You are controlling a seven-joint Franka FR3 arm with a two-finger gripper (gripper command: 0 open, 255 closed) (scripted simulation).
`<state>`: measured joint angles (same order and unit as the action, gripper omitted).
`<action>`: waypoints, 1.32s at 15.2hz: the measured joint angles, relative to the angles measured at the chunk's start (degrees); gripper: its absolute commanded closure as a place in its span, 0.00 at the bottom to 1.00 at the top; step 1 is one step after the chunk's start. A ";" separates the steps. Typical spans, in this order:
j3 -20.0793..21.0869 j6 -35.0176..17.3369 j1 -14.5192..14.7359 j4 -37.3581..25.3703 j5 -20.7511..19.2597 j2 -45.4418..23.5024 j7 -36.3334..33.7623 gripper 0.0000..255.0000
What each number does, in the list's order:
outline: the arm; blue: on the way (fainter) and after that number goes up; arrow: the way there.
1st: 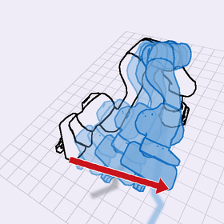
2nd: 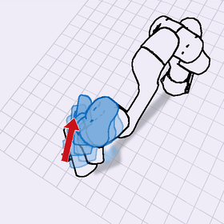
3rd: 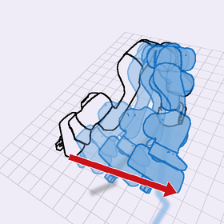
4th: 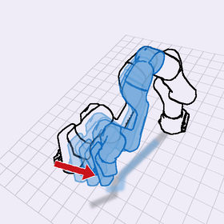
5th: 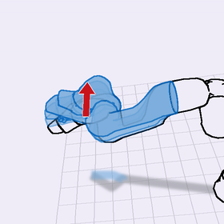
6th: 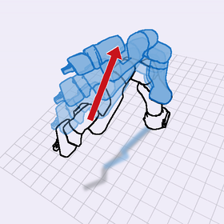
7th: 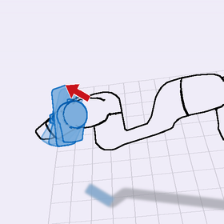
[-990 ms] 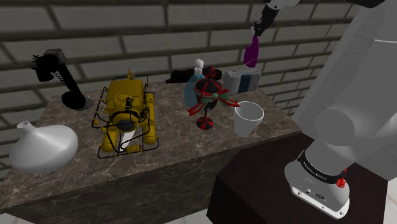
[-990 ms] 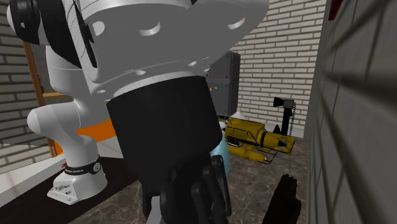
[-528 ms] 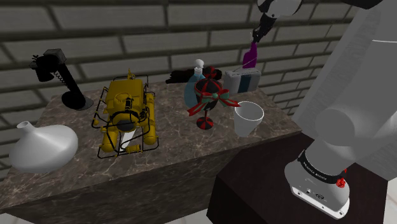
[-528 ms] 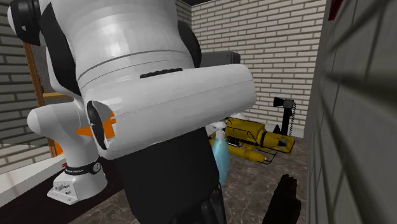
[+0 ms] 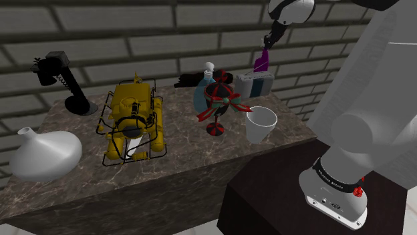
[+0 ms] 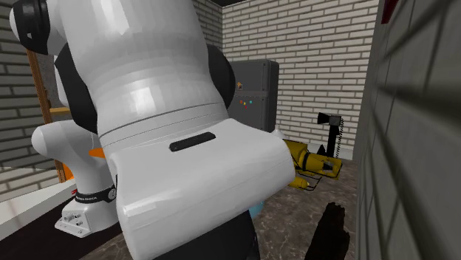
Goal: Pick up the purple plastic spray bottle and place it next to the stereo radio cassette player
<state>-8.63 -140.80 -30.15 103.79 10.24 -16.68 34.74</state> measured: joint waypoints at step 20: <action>-0.63 4.70 0.29 0.59 -1.54 5.41 -0.95 0.00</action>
